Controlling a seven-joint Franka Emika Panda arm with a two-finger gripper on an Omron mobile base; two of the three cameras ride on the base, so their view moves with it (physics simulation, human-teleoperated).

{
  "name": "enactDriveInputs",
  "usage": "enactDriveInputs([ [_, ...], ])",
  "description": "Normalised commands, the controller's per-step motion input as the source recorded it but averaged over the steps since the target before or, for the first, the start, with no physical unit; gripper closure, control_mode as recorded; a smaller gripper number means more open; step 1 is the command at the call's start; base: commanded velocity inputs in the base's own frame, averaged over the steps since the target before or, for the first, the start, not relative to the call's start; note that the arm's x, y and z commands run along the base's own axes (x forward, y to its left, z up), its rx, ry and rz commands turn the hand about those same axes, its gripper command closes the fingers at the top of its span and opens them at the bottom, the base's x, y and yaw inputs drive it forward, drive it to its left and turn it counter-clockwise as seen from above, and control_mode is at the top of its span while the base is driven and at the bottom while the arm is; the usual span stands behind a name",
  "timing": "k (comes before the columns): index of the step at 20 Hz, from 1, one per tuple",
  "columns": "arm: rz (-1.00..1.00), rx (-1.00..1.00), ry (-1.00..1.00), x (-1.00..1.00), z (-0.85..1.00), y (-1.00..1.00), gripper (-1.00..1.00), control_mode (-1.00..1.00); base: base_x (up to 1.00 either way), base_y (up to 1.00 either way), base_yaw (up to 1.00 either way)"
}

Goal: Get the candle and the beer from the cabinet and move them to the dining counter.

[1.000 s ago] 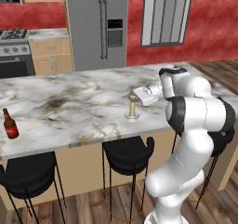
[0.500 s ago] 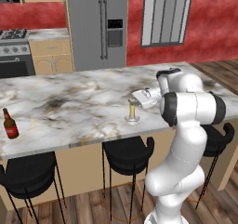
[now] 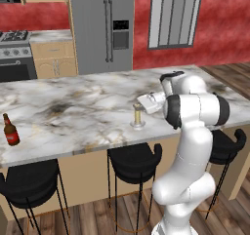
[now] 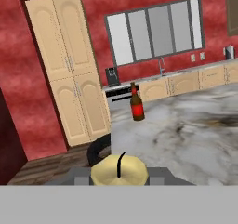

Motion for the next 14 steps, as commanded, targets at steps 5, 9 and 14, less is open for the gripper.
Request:
enactDriveInputs([
  [5, 0.0, 0.0, 0.0, 0.46, -0.12, 0.0, 1.0, -1.0, 0.0, 0.0, 0.0],
  [9, 0.0, 0.0, 0.0, 0.46, -0.1, 0.0, 1.0, -1.0, 0.0, 0.0, 0.0],
  [14, 0.0, 0.0, 0.0, 0.34, -0.12, 0.0, 1.0, -1.0, 0.0, 0.0, 0.0],
])
